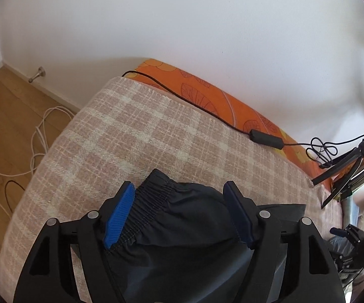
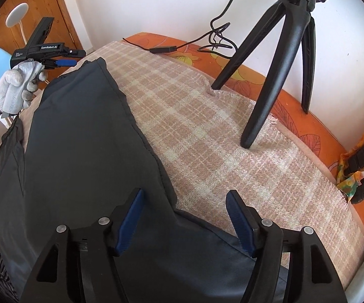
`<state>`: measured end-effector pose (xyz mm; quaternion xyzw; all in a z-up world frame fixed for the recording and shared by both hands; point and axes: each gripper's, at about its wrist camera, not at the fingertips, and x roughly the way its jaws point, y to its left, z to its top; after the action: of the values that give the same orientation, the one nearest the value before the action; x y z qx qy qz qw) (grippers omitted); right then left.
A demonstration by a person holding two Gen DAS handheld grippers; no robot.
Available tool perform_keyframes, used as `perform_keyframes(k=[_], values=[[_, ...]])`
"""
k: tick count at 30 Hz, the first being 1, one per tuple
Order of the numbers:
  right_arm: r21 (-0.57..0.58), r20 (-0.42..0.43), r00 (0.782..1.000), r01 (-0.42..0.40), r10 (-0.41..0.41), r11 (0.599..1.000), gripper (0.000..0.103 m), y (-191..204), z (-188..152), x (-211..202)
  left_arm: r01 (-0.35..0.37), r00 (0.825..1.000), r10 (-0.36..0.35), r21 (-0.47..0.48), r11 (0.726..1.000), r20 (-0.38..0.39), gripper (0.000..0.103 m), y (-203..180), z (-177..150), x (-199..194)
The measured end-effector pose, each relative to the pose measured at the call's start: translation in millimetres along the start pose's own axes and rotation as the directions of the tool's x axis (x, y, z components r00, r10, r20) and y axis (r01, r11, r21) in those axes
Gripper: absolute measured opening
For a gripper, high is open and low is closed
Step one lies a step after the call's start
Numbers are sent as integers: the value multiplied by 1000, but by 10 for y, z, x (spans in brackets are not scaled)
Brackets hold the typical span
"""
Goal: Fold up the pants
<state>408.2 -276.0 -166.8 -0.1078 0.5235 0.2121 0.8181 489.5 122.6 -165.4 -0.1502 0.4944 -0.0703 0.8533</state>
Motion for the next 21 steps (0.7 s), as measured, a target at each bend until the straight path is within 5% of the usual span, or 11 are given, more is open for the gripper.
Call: perform_keyframes(k=[7, 9, 13, 16, 18, 21], values=[[-38, -54, 998, -25, 23, 999, 88, -144, -23, 177, -113, 994, 111, 118, 987, 17, 69, -202, -158, 197], [-54, -43, 999, -20, 18, 998, 92, -117, -42, 214, -159, 987, 152, 149, 976, 57, 25, -252, -228, 156], [-76, -14, 1000, -25, 24, 997, 89, 9, -91, 188, -125, 991, 119, 104, 987, 65, 19, -200, -254, 70], [-96, 8, 999, -32, 33, 995, 63, 124, -134, 111, -101, 991, 96, 49, 994, 90, 15, -135, -238, -61], [-92, 9, 999, -39, 40, 995, 18, 185, -156, 49, -122, 985, 115, 43, 992, 127, 13, -118, -207, -192], [-88, 19, 1000, -4, 6, 996, 2, 273, -190, -26, -119, 976, 119, -11, 993, 182, 13, -1, -150, -455]])
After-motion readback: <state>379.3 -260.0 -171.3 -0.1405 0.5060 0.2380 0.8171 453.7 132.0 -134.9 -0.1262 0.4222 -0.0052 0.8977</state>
